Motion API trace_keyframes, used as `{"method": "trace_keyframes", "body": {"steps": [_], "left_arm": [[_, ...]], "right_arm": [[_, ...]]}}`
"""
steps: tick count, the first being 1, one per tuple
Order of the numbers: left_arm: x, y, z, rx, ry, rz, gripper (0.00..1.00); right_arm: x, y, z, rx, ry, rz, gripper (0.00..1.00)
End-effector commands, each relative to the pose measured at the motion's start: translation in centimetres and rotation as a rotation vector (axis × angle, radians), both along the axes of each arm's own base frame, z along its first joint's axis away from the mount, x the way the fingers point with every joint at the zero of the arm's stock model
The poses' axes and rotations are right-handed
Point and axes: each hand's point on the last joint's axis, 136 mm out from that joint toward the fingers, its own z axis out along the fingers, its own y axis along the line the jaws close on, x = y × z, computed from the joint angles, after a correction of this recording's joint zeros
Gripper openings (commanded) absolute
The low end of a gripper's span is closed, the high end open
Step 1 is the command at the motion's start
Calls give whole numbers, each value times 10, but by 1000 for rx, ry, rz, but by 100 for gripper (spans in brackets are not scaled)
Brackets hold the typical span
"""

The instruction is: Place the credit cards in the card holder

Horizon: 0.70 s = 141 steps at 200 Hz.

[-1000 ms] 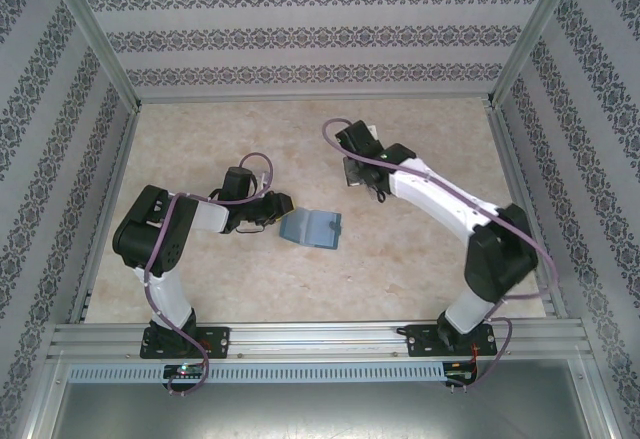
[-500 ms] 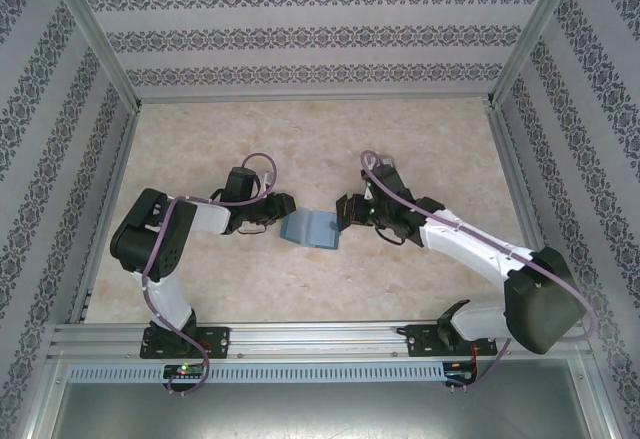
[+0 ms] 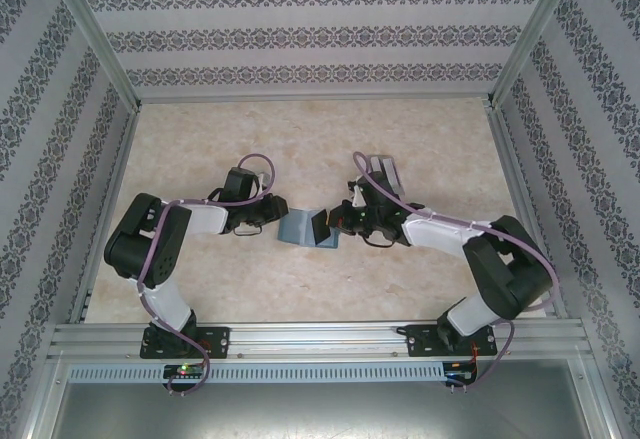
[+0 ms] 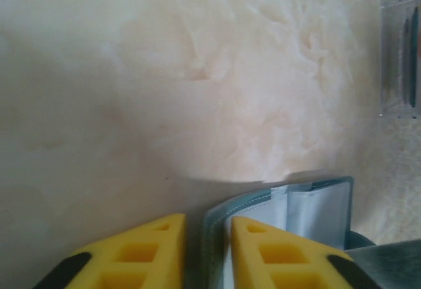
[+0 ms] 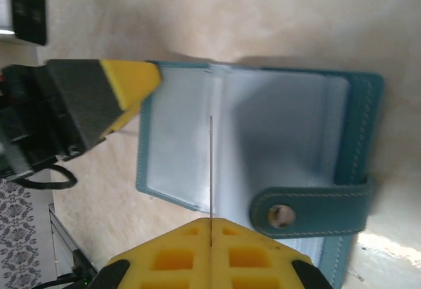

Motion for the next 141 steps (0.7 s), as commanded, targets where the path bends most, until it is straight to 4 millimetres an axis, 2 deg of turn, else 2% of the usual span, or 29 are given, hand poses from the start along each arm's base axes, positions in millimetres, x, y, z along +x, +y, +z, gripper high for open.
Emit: {"method": "trace_keyframes", "body": {"steps": [1,31,57,110,141], "left_arm": [[-15,21,-22,99,81,25,19],[-15,23,-23,115,78,24,6],[-15,20,-23,100,80,17,0],[-16,20,-27,100,87,17,0],[-15,18,-26,88,90,14,0]], "right_arm": [[-1,3,-9,44,44,1,0],[0,9,-21,82,82,0,0],[4,9,-26,82,88,-11,0],[11,10,-34,76,94,-34,0],[15,17,-39,94,107,-37,0]]}}
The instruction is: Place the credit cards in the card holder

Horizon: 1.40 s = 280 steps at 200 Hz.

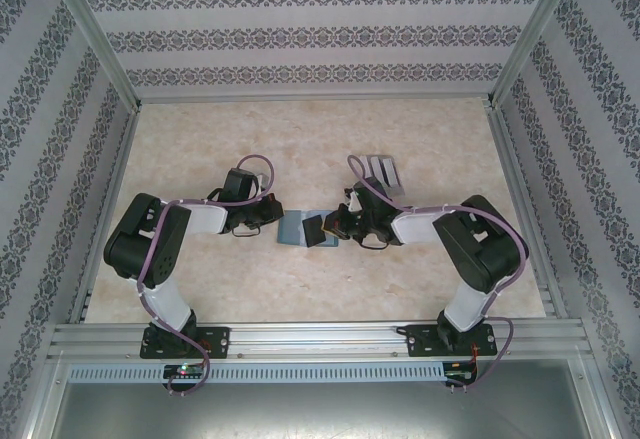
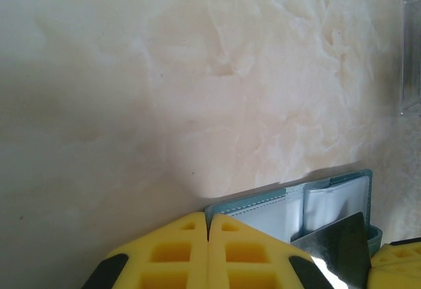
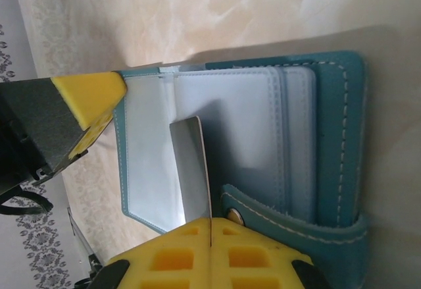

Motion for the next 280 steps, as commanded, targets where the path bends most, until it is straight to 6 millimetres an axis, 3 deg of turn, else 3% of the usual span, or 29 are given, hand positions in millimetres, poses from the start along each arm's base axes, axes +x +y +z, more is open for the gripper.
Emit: {"method": "trace_keyframes", "body": {"steps": [1,78,187,239,280], "left_arm": [[-14,13,-22,58,84,15,0],[-14,14,-23,63,86,20,0],[-14,13,-24,63,90,21,0],[-14,12,-26,57,95,22,0],[-14,11,-25,50,94,21,0]], "right_arm": [[6,6,-4,17,12,-15,0],[11,16,-10,-1,0,-93,0],[11,0,-5,-133,-124,-42,0],[9,19,-3,-117,-156,-27,0],[14,13,-4,-141,-194,-79,0]]}}
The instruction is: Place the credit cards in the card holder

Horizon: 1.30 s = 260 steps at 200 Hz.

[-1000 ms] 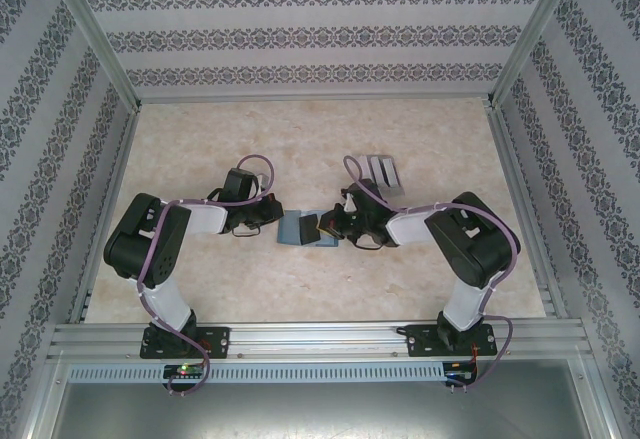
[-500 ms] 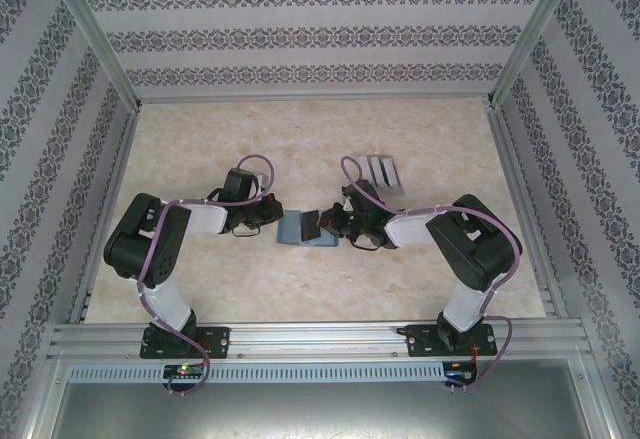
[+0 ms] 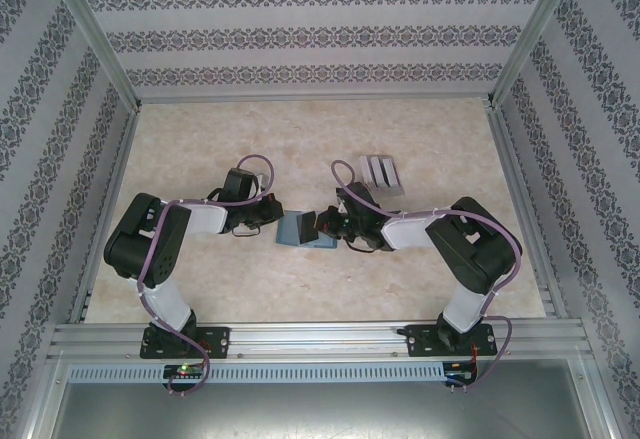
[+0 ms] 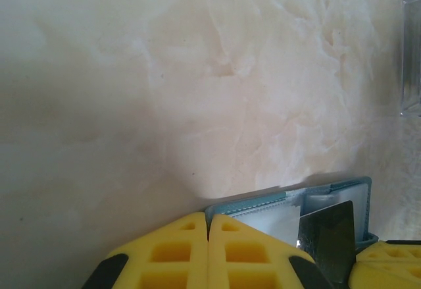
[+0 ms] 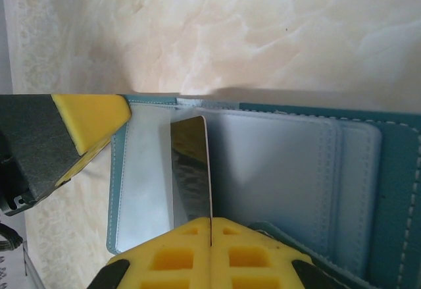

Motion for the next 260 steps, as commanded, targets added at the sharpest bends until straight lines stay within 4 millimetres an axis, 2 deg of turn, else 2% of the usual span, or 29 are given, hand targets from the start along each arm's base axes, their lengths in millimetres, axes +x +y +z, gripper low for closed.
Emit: {"method": "trace_keyframes", "body": {"steps": [1,39,101,183,214,260], "left_arm": [[-14,12,-24,52,92,23,0],[-14,11,-25,46,94,23,0],[-14,13,-28,60,100,29,0],[-16,12,-30,54,110,30,0],[-16,13,-30,55,108,31,0],[-17,14,-31,61,114,39,6]], "right_arm": [[5,-5,-3,-33,-44,-38,0],[5,-11,-3,-40,-60,-64,0],[-6,12,-2,10,-33,-60,0],[-25,13,-24,-15,59,-72,2],[-26,23,-25,1,78,-48,3],[-24,39,-23,14,84,-33,2]]}}
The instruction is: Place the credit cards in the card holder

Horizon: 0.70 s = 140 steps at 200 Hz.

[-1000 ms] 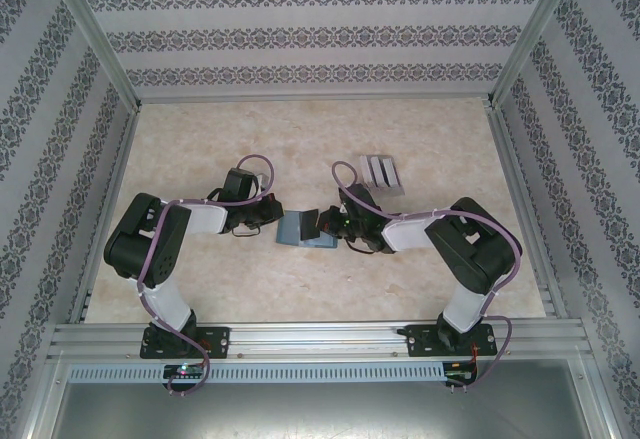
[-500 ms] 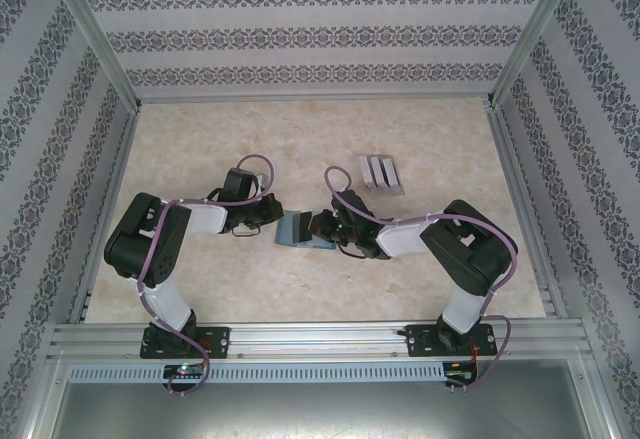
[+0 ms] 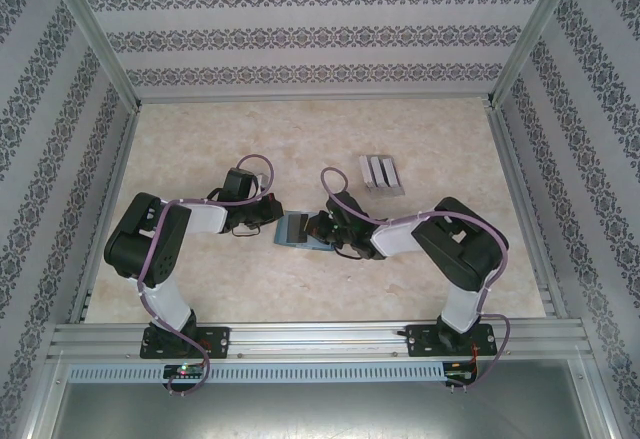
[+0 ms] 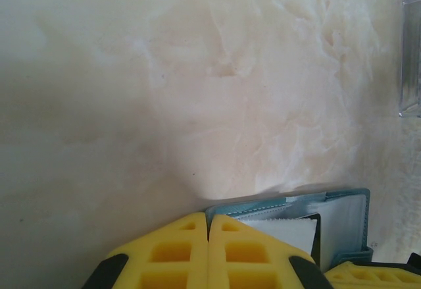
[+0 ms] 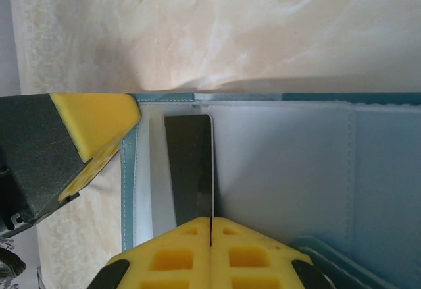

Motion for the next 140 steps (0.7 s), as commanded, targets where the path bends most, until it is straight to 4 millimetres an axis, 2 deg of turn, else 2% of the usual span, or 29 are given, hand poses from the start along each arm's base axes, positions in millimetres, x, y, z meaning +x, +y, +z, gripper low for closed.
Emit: {"method": "trace_keyframes", "body": {"steps": [1,32,46,58,76,112,140], "left_arm": [[-17,15,-31,69,109,40,6],[-17,17,-29,75,105,50,13],[-17,15,-28,55,107,51,16],[-18,14,-29,49,110,52,16],[-18,14,-29,44,111,55,17],[-18,12,-27,29,111,54,18],[-18,11,-26,18,111,53,18]], "right_arm": [[-16,10,-16,-26,65,42,1],[-14,16,-16,-19,75,5,2],[-14,19,-15,-21,71,3,5],[-14,20,-16,-19,78,-2,12],[-15,21,-13,-8,68,8,14],[-19,16,-11,-24,68,21,17],[-24,22,-10,-2,85,40,17]]}}
